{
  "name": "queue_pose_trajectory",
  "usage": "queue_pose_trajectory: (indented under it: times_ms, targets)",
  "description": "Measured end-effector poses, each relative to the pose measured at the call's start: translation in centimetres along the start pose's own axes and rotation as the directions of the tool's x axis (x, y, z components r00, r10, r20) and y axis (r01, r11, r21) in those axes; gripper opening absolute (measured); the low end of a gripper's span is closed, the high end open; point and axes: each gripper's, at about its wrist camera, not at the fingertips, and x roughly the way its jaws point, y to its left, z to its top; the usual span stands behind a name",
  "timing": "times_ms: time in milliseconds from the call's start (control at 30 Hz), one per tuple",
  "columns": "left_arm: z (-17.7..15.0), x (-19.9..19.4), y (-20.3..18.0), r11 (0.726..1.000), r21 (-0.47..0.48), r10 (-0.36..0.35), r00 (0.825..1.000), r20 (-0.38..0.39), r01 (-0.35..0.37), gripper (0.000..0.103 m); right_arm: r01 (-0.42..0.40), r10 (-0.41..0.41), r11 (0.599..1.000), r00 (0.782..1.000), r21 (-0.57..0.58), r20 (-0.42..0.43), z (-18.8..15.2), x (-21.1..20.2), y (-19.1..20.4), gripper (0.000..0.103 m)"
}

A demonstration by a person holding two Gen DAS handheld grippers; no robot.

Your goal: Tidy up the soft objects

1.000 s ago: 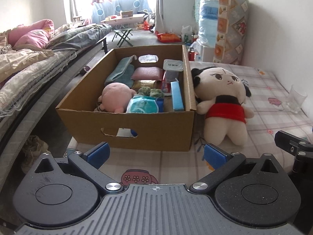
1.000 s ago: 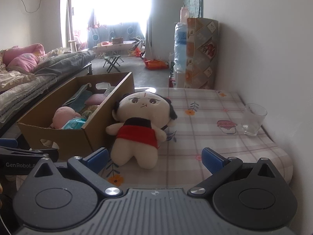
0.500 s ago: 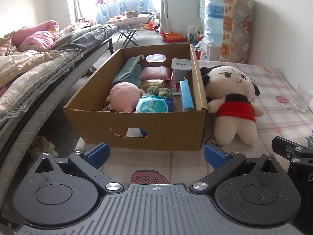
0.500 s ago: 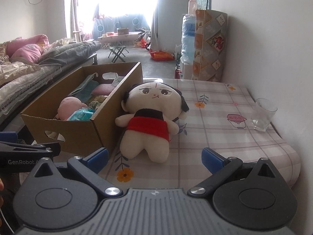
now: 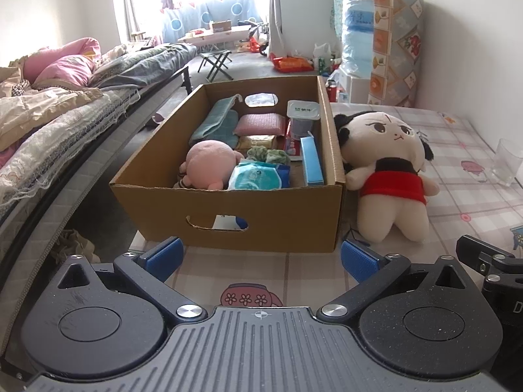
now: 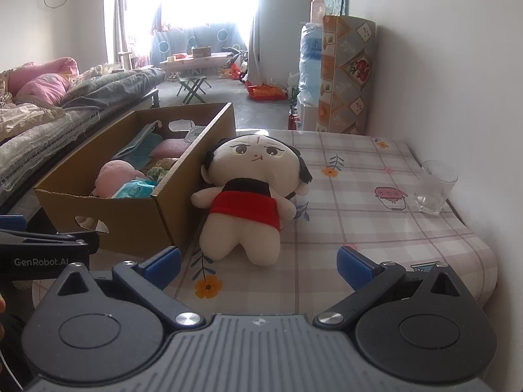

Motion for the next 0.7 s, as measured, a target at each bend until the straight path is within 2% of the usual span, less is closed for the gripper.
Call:
queue_pose_trajectory:
  times_ms: [700]
  targets:
    - [-0.08,0.06,-0.67,1.000,0.019,-0.007,1.000,-0.020,0.007,0.103,0.008,-0.008,1.000,1.000,0.001,-0.008,-0.18,-0.11,-0.33,0.103]
